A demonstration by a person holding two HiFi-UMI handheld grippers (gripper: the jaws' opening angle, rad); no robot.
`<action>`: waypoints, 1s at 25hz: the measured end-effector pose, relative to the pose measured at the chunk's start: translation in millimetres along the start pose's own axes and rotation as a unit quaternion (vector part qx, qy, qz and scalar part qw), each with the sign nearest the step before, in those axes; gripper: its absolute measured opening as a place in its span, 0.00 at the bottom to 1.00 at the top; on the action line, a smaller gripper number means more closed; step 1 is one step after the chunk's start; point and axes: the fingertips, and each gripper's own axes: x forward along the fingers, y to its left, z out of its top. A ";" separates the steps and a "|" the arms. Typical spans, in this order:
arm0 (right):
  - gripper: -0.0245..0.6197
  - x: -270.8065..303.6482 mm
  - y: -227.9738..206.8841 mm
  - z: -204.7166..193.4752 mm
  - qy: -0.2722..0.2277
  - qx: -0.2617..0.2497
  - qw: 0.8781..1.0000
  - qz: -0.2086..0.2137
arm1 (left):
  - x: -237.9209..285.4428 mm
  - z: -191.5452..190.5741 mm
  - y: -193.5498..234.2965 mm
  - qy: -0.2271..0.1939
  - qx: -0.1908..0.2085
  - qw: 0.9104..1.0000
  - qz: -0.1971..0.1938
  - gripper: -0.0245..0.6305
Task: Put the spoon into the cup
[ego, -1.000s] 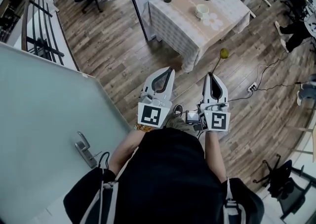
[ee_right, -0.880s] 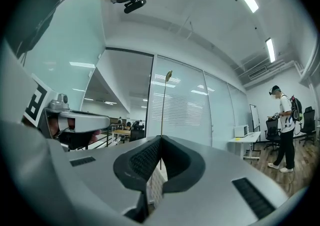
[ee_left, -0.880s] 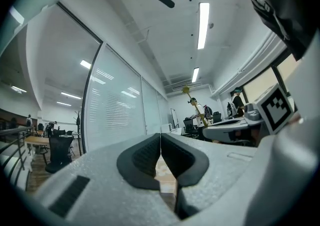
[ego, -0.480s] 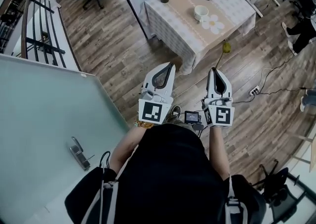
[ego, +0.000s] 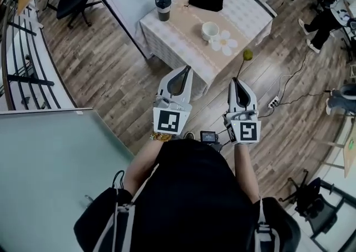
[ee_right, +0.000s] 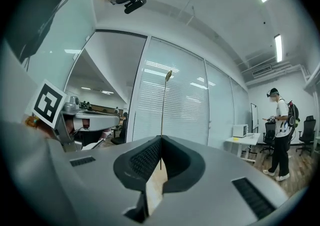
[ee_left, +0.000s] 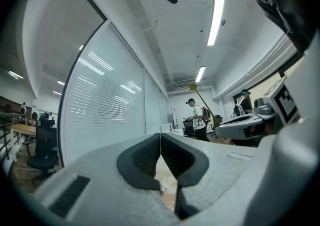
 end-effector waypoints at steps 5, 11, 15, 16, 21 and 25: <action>0.05 63.7 -17.6 10.2 0.013 -0.019 1.000 -0.022 | 57.2 7.3 46.2 -0.018 0.001 1.000 -0.024 0.07; 0.05 121.9 -28.3 11.6 0.016 -0.017 0.999 -0.047 | 99.5 -9.2 86.2 -0.004 -0.021 0.999 -0.040 0.07; 0.05 140.2 -43.3 6.3 0.018 -0.009 0.998 -0.055 | 123.8 -23.0 93.3 0.007 -0.022 0.999 -0.042 0.07; 0.05 143.0 -49.5 4.1 0.020 -0.009 0.998 -0.056 | 128.4 -25.1 92.2 0.011 -0.025 0.999 -0.042 0.07; 0.05 163.6 -85.2 -3.5 0.016 0.013 0.998 -0.053 | 155.9 -38.0 96.2 0.032 -0.024 0.999 -0.025 0.07; 0.05 174.4 -115.6 -2.5 0.010 -0.011 0.999 -0.043 | 177.1 -40.7 87.9 0.042 -0.009 0.999 -0.015 0.07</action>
